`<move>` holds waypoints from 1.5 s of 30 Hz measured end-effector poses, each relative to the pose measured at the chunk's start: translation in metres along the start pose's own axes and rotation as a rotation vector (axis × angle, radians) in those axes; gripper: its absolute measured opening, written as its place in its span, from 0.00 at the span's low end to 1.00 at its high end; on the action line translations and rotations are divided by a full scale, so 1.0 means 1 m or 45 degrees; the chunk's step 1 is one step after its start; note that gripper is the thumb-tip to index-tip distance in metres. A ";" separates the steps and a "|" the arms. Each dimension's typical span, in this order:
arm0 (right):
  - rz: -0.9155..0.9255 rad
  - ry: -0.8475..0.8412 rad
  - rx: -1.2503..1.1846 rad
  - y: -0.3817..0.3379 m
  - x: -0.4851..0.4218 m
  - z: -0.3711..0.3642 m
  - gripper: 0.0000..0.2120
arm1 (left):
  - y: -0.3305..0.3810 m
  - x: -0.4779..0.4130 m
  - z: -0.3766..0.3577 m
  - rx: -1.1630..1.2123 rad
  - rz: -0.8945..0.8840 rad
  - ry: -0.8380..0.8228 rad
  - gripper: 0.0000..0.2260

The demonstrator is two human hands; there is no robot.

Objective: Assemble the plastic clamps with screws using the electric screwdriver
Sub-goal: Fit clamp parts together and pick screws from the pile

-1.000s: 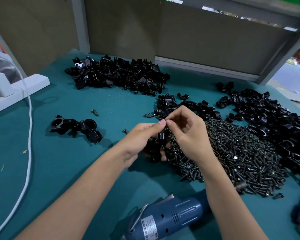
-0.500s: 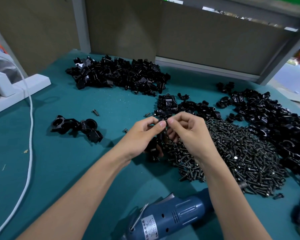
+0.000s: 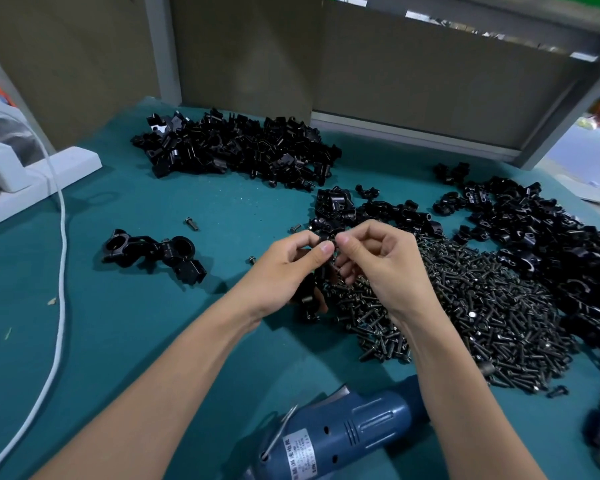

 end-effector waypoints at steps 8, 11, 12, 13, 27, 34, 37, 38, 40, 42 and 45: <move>0.296 0.113 0.172 -0.019 0.003 0.003 0.06 | 0.000 0.002 -0.002 0.129 0.070 -0.046 0.15; 0.130 0.105 0.239 -0.006 0.001 0.004 0.20 | 0.000 0.001 -0.002 -0.018 0.002 -0.016 0.13; 0.093 0.084 0.250 -0.002 0.001 0.003 0.20 | -0.001 0.001 -0.001 -0.030 -0.006 -0.008 0.12; 0.058 0.070 0.234 0.001 0.001 0.003 0.19 | -0.002 0.000 -0.001 -0.023 -0.007 -0.003 0.11; 0.233 0.128 0.174 -0.013 0.000 0.006 0.09 | 0.000 0.004 -0.004 0.112 0.106 -0.053 0.19; 0.072 0.045 0.111 0.001 -0.001 0.002 0.11 | 0.003 0.002 0.001 -0.022 0.004 0.028 0.15; 0.160 0.038 0.095 -0.006 0.000 0.001 0.03 | 0.000 0.002 -0.001 0.040 0.032 -0.020 0.12; 0.212 0.055 0.122 -0.010 0.000 0.002 0.04 | 0.000 0.002 -0.002 0.076 0.047 -0.031 0.12; 0.249 0.085 0.128 -0.013 0.000 0.004 0.05 | 0.001 0.003 -0.002 0.129 0.062 -0.040 0.11; 0.153 0.106 0.060 -0.010 0.000 0.006 0.05 | 0.002 0.003 -0.002 0.099 0.046 -0.026 0.11; 0.105 0.090 0.086 -0.005 0.000 0.006 0.10 | 0.001 0.002 0.000 0.027 0.017 -0.009 0.11</move>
Point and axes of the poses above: each hand's wrist, its own x-axis away from the middle knuckle, its own z-axis out of the back of the hand, y = z × x, the point moved 10 cm from there along -x, towards the middle knuckle, and after that the axes turned 14 degrees about y, right-handed, at the moved point
